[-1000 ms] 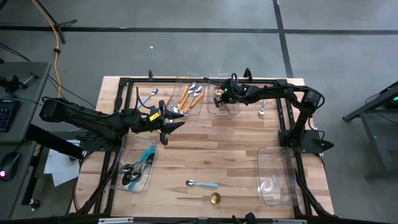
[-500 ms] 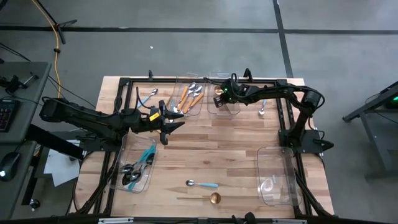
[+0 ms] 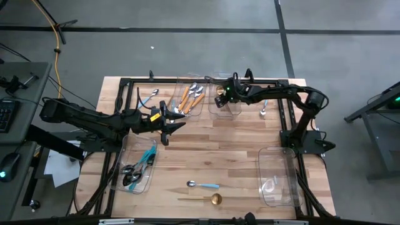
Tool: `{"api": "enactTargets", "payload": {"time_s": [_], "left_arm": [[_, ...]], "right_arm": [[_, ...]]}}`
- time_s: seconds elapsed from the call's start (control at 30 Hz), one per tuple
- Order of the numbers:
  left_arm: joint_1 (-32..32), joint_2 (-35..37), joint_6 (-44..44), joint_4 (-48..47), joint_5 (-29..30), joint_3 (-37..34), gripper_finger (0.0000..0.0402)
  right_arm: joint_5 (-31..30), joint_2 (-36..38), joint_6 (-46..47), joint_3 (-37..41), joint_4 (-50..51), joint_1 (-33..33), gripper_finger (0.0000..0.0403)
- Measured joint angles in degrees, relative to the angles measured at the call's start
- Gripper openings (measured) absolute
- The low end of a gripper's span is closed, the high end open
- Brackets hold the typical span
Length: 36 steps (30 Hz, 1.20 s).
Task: Sort silverware by color (type)
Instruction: Put the gold spoon into the top right transparent bin
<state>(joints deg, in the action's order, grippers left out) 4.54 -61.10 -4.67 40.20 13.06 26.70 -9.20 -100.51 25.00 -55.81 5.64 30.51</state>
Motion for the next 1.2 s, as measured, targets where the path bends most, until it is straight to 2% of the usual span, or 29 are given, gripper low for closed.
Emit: {"api": "enactTargets", "payload": {"time_s": [0.37,0.57,0.87,1.03,1.2], "left_arm": [[0.0,0.0,0.3,0.0,0.0,0.0,0.0141],[0.0,0.0,0.3,-0.5,0.0,0.0,0.0141],[0.0,0.0,0.3,-0.6,0.0,0.0,0.0141],[0.0,0.0,0.3,-1.5,0.0,0.0,0.0141],[0.0,0.0,0.4,-1.2,0.6,0.0,0.0141]], "right_arm": [[0.1,16.3,-7.8,0.0,0.2,-3.3,0.0194],[-5.9,24.8,-11.9,1.0,1.6,-9.1,0.0194],[-6.8,35.1,-12.6,9.7,2.0,-16.2,0.0194],[-6.1,42.2,-12.1,18.7,-6.7,-19.7,0.0194],[2.5,46.6,-14.4,26.8,-24.8,-23.2,0.0194]]}}
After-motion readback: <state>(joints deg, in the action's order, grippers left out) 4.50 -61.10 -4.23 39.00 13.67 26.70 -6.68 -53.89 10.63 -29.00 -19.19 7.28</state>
